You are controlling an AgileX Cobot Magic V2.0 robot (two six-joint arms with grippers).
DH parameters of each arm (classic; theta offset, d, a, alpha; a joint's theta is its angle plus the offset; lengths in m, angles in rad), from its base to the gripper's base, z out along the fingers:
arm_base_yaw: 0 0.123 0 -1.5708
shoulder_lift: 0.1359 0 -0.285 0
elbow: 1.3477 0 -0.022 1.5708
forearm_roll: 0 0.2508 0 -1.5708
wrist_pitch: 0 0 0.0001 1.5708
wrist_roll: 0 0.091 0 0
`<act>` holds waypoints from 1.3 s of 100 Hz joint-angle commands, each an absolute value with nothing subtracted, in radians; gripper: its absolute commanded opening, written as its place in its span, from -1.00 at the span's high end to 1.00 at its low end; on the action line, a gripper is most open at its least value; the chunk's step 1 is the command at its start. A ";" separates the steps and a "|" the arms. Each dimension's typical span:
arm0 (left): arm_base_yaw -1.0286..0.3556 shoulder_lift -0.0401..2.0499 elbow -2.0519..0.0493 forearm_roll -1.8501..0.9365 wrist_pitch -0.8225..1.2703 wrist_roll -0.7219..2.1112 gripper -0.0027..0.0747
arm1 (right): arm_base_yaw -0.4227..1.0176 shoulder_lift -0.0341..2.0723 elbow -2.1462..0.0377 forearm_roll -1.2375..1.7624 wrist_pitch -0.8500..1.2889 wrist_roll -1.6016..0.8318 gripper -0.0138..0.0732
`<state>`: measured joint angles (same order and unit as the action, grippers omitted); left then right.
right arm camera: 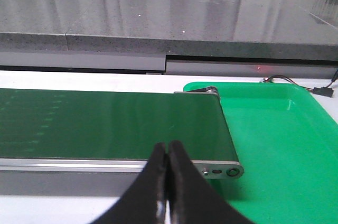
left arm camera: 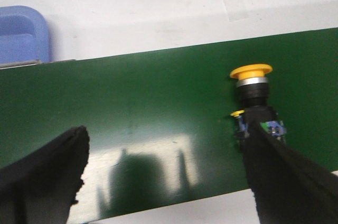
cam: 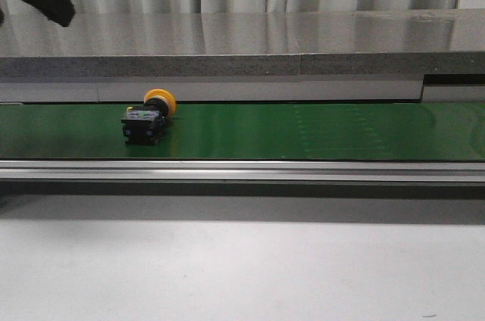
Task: Move button from right to left
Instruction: 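Lower the left gripper onto the button on the belt and grasp it, then lift the button off the belt with the left gripper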
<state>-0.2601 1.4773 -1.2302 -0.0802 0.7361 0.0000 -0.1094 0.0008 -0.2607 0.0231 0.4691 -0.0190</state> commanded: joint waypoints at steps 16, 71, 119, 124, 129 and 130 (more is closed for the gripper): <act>-0.304 1.616 -1.441 -0.101 0.847 -0.039 -0.58 | -0.106 0.012 -0.284 0.013 0.382 -0.020 0.84; -0.354 1.812 -1.516 -0.090 0.922 -0.108 -0.58 | -0.106 0.012 -0.284 0.013 0.382 -0.020 0.84; -0.344 1.847 -1.516 -0.066 0.943 -0.117 0.16 | -0.106 0.012 -0.284 0.013 0.382 -0.020 0.84; -0.344 1.847 -1.516 -0.066 0.943 -0.117 0.29 | -0.106 0.012 -0.284 0.013 0.382 -0.020 0.84; -0.344 1.847 -1.516 -0.066 0.943 -0.117 0.35 | -0.106 0.012 -0.284 0.013 0.382 -0.020 0.84; -0.344 1.847 -1.516 -0.066 0.943 -0.117 0.36 | -0.106 0.012 -0.284 0.013 0.382 -0.020 0.84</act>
